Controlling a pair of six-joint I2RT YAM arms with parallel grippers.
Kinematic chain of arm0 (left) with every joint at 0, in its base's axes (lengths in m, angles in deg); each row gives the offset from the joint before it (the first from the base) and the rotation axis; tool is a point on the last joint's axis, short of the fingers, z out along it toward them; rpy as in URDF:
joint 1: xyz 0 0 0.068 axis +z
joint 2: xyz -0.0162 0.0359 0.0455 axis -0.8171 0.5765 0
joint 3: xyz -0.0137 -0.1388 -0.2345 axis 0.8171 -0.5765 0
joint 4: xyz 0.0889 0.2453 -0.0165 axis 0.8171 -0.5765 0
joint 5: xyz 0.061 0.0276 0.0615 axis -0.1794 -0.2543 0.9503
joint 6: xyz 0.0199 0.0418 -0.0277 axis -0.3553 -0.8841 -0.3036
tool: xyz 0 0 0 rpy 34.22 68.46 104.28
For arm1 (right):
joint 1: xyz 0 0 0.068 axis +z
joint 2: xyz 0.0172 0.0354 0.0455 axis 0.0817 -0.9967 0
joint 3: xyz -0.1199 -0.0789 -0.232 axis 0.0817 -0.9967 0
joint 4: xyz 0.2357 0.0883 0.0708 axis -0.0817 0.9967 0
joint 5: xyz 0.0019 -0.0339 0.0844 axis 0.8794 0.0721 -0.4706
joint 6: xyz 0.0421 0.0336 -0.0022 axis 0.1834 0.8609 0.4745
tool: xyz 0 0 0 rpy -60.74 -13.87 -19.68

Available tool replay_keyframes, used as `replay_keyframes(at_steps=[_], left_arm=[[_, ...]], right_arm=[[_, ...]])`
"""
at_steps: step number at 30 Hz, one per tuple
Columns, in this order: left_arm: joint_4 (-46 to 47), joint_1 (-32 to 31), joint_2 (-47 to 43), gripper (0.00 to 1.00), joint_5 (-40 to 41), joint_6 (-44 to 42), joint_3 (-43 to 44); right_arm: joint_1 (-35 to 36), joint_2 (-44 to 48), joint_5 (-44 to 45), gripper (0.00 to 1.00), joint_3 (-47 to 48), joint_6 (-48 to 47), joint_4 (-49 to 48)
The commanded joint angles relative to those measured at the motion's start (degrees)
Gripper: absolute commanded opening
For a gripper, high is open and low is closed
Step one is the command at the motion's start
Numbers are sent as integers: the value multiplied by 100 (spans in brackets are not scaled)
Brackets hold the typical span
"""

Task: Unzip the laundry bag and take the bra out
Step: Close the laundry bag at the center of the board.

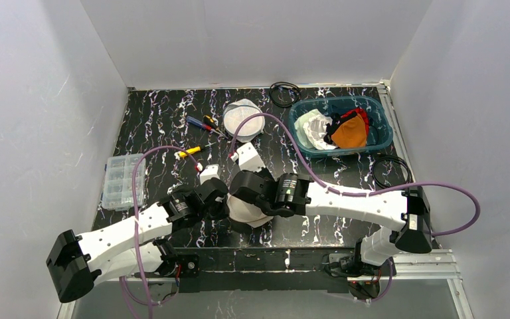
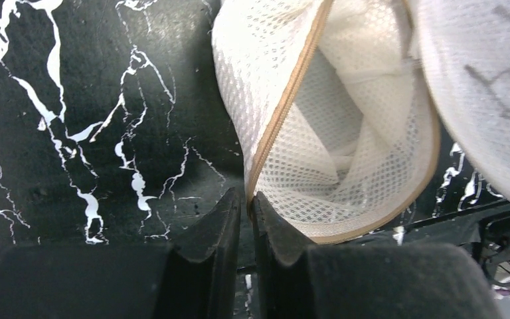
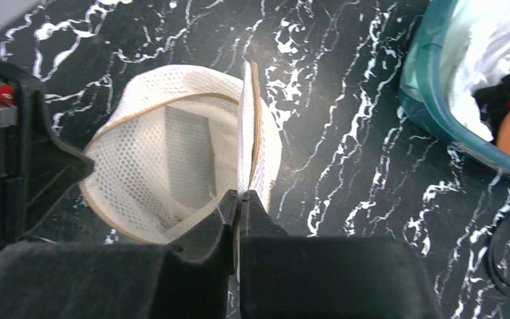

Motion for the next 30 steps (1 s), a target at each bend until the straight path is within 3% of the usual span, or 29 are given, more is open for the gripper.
replay_keyframes(at_steps=[1, 13, 21, 25, 30], left_arm=[[9, 35, -42, 11, 239, 10, -151], [36, 39, -154, 11, 210, 65, -270], [-157, 39, -272, 13, 288, 99, -282], [-398, 36, -543, 22, 278, 173, -195], [-667, 45, -1163, 44, 119, 478, -44]], right_arm=[[42, 1, -293, 12, 101, 35, -513], [128, -206, -778, 37, 53, 123, -750], [122, 467, -701, 54, -290, 236, -898], [-129, 1147, -842, 62, -1120, 318, -1095], [-1131, 2275, -2627, 63, -2704, 437, -2692]])
